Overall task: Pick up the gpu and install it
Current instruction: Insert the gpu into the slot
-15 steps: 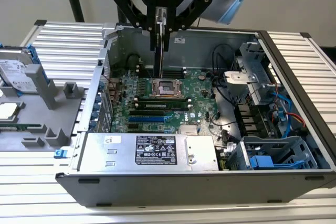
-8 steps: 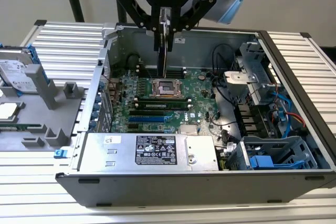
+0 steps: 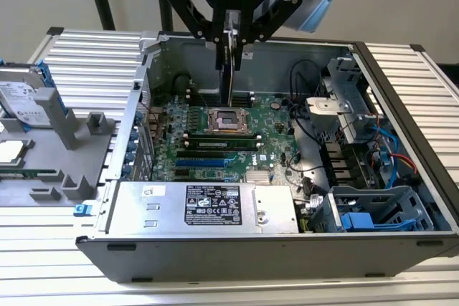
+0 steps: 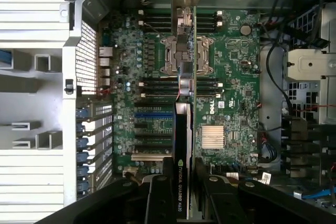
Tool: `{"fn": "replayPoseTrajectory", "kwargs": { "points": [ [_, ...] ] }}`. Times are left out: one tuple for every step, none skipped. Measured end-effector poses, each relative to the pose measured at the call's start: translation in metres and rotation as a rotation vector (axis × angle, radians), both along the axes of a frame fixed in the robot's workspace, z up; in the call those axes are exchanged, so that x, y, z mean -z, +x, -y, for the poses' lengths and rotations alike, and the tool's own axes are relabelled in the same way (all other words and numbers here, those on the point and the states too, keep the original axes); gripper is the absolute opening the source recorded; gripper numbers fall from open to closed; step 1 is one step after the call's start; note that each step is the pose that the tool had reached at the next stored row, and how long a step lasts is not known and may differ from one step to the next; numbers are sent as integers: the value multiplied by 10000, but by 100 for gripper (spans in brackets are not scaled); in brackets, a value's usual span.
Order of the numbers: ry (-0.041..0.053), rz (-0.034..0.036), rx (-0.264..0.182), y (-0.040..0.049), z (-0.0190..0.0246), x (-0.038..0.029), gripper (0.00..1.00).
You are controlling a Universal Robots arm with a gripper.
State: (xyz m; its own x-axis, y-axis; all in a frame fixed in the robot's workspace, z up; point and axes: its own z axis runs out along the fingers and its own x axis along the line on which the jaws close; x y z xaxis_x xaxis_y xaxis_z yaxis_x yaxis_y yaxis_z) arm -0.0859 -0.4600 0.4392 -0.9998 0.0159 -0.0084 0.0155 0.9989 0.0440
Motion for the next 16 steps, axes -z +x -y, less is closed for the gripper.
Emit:
{"fn": "replayPoseTrajectory", "kwargs": {
  "points": [
    [0, 0, 0, 7, 0, 0, 0],
    [0, 1, 0, 16, 0, 0, 0],
    [0, 0, 0, 23, 0, 0, 0],
    [0, 0, 0, 31, 0, 0, 0],
    [0, 0, 0, 39, 0, 0, 0],
    [0, 0, 0, 47, 0, 0, 0],
    [0, 0, 0, 54, 0, 0, 0],
    [0, 0, 0, 62, 0, 0, 0],
    [1, 0, 0, 70, 0, 0, 0],
    [1, 0, 0, 77, 0, 0, 0],
    [0, 0, 0, 84, 0, 0, 0],
    [0, -1, 0, 92, 0, 0, 0],
    [0, -1, 0, 100, 0, 0, 0],
    [0, -1, 0, 108, 0, 0, 0],
    [1, -1, 0, 117, 0, 0, 0],
    [1, -1, 0, 124, 0, 0, 0]
  ]
}}
